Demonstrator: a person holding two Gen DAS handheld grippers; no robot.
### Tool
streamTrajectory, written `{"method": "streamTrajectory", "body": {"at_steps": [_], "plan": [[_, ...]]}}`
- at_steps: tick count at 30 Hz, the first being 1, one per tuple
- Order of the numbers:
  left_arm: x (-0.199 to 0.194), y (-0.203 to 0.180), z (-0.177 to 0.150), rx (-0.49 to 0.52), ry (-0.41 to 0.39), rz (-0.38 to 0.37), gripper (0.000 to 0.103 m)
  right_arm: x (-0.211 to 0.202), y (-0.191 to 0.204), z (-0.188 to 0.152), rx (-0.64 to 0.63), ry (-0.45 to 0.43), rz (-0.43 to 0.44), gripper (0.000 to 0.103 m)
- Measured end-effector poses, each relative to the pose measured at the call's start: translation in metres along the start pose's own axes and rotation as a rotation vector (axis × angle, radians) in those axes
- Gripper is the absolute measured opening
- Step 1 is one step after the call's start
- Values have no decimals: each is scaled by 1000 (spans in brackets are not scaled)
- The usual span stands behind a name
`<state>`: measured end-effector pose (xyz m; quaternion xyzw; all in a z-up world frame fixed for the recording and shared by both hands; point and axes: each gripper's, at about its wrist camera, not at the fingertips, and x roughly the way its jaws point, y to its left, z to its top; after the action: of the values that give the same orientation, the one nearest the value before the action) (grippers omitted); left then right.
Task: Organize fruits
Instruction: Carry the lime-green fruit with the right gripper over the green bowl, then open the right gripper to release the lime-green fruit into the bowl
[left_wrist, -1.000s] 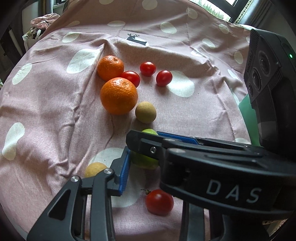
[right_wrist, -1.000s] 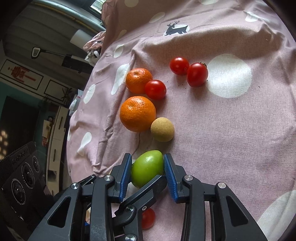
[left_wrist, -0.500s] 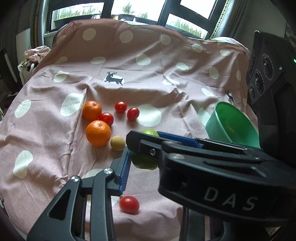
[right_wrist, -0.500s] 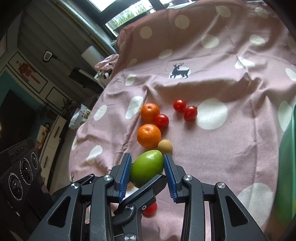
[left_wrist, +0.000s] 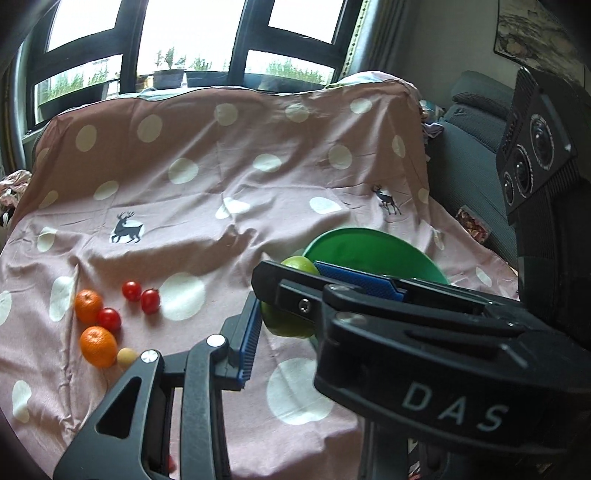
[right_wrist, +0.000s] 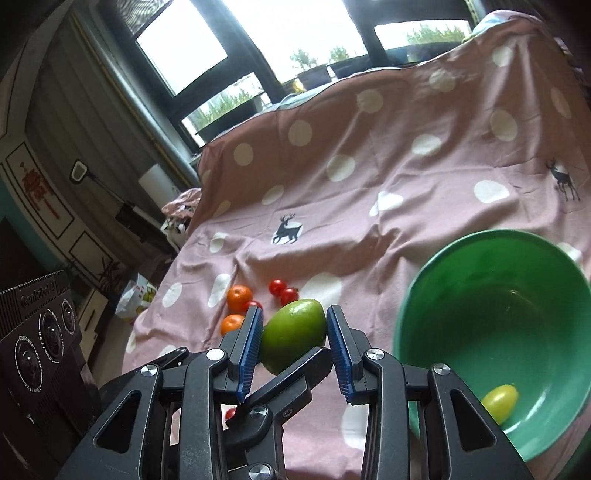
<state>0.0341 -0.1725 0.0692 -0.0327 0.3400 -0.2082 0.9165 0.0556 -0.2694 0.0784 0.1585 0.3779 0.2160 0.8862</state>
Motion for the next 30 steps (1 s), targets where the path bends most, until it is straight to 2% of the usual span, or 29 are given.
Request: {"method": "streamTrajectory", "body": {"at_steps": [8,18,22,25,26,28,30], "plan": [[31,-48,10,82,25,-90,34,-30,-49,1,83,-59,-67,39],[75,-74,2,101,118,-144,34,-25,-94,-7,188,6,-178,39],[81,-78,1,108,116,-152,35,-23,-109,-9,236,26,-238,39],[82,-78,1,103,125,-150,52,-29,-117,-10,275,12,-250,45],[82,-79,1,104,127,-147,54,-31,-119,-10,285,4,-263,52],[81,-79,1,108,130,-150,57,-36,-121,-11,300,-15,-283,61],[79,-79,0,112,129,-141,62,-40,-123,-10,315,-28,-276,65]]}}
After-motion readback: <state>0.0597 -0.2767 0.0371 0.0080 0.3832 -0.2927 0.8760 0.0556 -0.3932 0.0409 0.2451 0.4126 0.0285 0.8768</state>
